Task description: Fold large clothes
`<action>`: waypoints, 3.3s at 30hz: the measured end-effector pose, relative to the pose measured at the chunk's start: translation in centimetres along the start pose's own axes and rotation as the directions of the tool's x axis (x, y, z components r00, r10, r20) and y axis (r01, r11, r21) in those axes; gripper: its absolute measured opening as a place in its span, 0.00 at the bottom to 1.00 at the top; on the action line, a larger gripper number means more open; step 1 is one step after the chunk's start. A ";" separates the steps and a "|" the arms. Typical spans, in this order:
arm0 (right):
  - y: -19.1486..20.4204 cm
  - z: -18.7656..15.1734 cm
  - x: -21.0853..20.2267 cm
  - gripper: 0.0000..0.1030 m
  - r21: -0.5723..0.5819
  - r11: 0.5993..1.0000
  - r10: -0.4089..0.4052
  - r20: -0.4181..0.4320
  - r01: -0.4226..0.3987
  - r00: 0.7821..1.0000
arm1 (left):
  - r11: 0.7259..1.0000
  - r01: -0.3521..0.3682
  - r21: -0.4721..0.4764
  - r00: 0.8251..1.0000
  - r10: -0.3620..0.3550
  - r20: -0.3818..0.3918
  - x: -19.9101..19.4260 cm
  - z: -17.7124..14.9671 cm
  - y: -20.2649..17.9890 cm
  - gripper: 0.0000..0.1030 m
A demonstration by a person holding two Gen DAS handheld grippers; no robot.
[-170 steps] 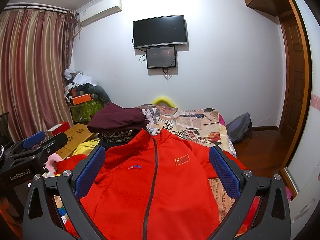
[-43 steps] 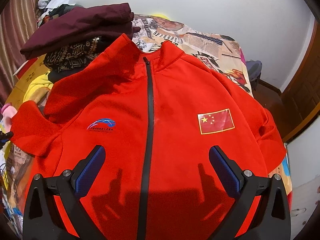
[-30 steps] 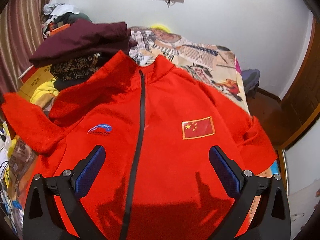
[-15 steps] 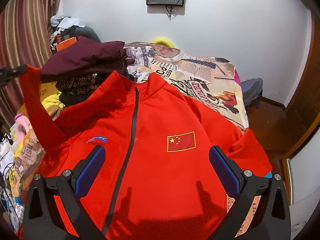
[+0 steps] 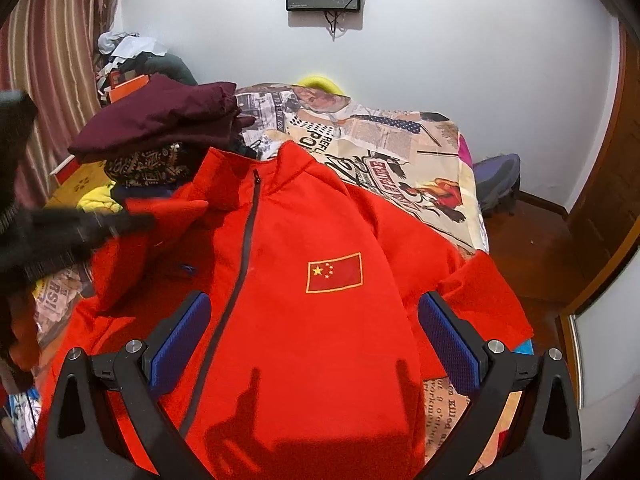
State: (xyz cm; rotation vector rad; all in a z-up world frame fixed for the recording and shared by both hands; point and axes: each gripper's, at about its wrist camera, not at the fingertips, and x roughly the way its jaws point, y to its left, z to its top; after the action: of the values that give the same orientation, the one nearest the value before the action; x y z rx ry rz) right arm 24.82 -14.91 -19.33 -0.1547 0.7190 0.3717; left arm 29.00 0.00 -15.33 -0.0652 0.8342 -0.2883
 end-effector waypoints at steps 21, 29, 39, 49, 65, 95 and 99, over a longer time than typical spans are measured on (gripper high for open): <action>4.7 0.8 -0.3 1.00 -0.114 0.992 0.045 -0.012 -0.046 0.999 | 0.979 -0.205 0.005 0.977 0.205 -0.067 -4.4 -6.0 3.6 0.41; 12.0 1.6 0.9 1.00 -0.289 0.950 0.114 -0.033 -0.119 0.993 | 0.942 -0.317 -0.109 0.948 0.313 -0.055 -8.6 -8.3 10.8 0.45; 21.6 0.2 7.0 0.98 -0.410 0.863 0.208 -0.244 -0.295 0.947 | 0.906 -0.360 -0.221 0.933 0.344 -0.110 -10.0 -12.7 16.6 0.46; 26.5 -2.9 14.7 0.70 -0.487 0.798 0.119 -0.450 -0.354 0.885 | 0.907 -0.355 -0.228 0.929 0.315 -0.196 -7.6 -15.8 19.0 0.46; 23.6 0.1 13.9 0.08 -0.303 0.851 0.287 -0.418 -0.430 0.862 | 0.941 -0.291 -0.175 0.933 0.239 -0.268 -2.2 -16.3 17.9 0.46; -1.3 10.4 -2.9 0.06 0.134 0.979 0.127 0.201 -0.156 0.971 | 0.895 -0.430 -0.115 0.901 0.418 -0.114 -2.5 -11.6 16.7 0.05; -2.8 7.4 -1.6 0.06 0.167 0.978 0.105 0.131 -0.127 0.986 | 0.887 -0.433 -0.158 0.900 0.417 -0.124 -3.7 -12.7 17.2 0.05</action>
State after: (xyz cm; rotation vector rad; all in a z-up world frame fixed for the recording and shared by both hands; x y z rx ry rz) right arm 29.38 -15.99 -12.72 0.0761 0.6378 0.4242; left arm 21.17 18.25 -24.16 -0.0384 0.9364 0.2039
